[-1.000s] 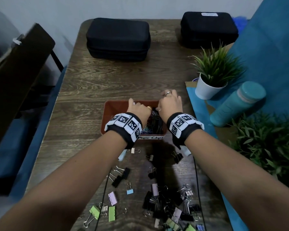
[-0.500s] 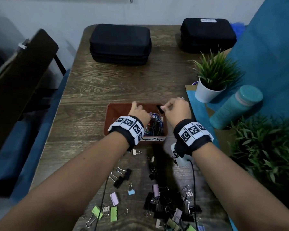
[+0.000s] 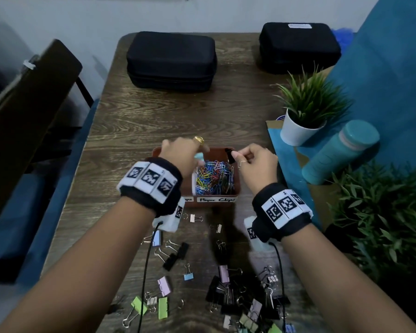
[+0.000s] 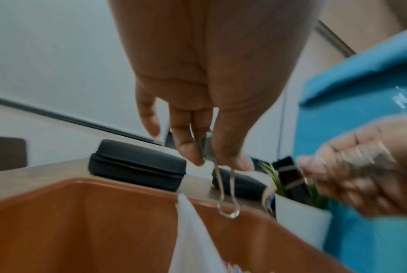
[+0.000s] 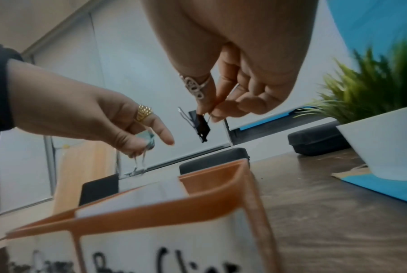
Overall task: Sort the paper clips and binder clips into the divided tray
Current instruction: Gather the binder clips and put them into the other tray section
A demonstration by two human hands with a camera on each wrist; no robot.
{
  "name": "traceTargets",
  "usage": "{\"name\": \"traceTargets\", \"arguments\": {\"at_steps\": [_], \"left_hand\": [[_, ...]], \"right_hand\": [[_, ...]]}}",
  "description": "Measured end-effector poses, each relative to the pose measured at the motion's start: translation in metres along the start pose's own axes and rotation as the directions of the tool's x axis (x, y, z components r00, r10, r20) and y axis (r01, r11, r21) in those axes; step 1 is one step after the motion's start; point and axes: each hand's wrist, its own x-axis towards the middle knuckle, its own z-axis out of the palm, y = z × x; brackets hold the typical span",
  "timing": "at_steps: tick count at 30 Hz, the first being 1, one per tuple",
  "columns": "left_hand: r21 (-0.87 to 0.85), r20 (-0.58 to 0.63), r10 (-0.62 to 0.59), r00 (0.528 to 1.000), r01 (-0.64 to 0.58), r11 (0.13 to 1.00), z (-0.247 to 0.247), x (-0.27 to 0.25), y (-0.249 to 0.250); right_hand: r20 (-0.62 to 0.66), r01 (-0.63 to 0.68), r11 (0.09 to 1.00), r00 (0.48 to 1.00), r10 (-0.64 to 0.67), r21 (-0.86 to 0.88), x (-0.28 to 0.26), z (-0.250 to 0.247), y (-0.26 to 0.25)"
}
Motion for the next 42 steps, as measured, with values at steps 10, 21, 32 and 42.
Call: {"name": "traceTargets", "arguments": {"at_steps": [10,21,32,42], "left_hand": [[-0.163,-0.142,-0.312,0.939,0.289,0.943,0.025,-0.042,-0.061],[-0.024,0.045,-0.231,0.972,0.233,0.972,0.056,-0.072,-0.062],[-0.099,0.053,-0.187,0.981,0.192,0.976,0.061,-0.068,-0.066],[-0.191,-0.236,-0.307,0.922,0.266,0.945,0.04,-0.098,-0.063]], "right_hand": [[0.442,0.212,0.973,0.884,-0.151,-0.092,-0.011,0.054,-0.035],[0.647,0.392,0.755,0.761,0.055,-0.525,0.002,0.06,-0.011],[0.555,0.342,0.88,0.824,-0.113,-0.33,0.013,0.011,-0.036],[0.517,0.166,0.986,0.846,-0.13,-0.023,-0.03,0.05,-0.061]]}}
